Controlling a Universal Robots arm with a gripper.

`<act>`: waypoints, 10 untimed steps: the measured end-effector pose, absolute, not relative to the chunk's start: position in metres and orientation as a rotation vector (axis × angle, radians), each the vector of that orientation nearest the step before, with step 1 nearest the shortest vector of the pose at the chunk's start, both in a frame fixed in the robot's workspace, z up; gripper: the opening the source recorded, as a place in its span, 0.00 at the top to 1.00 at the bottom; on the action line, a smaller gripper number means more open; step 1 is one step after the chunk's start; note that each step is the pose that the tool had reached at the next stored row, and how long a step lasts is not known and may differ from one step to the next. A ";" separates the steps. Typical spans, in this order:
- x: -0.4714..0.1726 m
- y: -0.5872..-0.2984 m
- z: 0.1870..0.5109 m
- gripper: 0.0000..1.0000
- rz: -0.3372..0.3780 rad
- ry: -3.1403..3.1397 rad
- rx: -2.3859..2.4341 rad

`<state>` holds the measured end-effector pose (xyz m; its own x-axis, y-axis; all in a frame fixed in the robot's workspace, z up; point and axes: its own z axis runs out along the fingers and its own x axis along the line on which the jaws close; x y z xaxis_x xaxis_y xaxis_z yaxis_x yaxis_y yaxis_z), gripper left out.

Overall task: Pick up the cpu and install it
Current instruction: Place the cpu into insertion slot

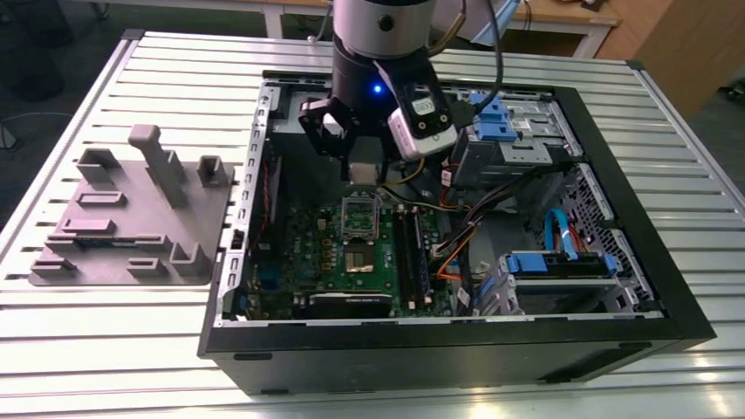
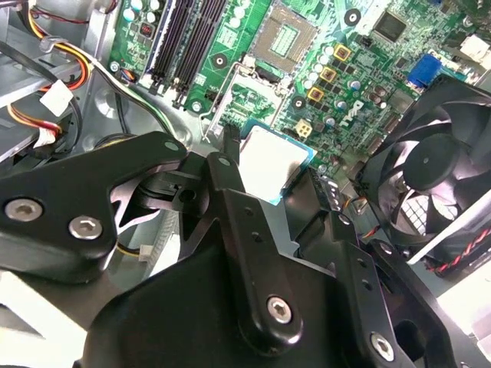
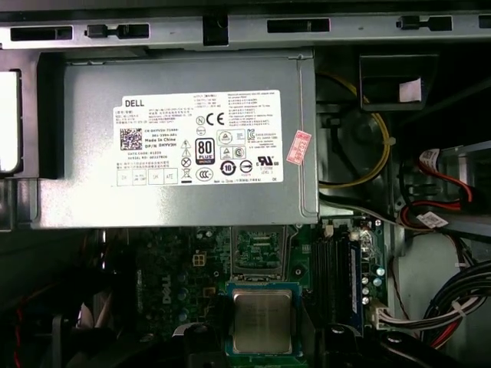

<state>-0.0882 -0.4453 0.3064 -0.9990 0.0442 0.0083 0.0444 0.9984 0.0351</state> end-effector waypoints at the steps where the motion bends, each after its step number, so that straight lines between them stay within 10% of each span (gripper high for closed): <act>1: -0.088 -0.446 0.305 0.53 -0.055 -3.133 -0.070; 10: -0.088 -0.449 0.291 0.53 -0.055 -3.133 -0.070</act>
